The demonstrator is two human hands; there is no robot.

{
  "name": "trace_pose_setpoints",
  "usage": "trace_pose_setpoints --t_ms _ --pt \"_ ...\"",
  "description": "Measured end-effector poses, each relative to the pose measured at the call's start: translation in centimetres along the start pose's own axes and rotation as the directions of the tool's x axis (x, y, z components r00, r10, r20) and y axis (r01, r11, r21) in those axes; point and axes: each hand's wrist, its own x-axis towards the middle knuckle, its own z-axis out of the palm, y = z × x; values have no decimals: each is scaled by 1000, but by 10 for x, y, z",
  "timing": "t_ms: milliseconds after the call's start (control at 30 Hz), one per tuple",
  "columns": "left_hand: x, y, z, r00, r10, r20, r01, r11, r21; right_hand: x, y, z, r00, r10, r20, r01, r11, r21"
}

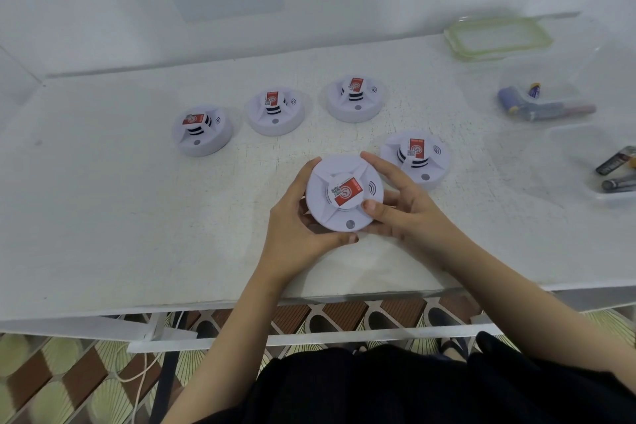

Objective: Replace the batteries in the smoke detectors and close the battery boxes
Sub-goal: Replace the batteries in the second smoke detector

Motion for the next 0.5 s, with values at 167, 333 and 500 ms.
trace_pose_setpoints --t_ms 167,333,500 --pt "0 1 0 1000 12 16 -12 1000 -13 -1 -2 2 1000 2 -8 -2 1000 15" --pt "0 -4 -3 1000 10 -23 -7 991 132 0 -1 1 999 -21 30 23 997 -80" --pt "3 -5 -16 1000 9 -20 -3 955 297 4 1 3 996 -66 58 85 886 -456"
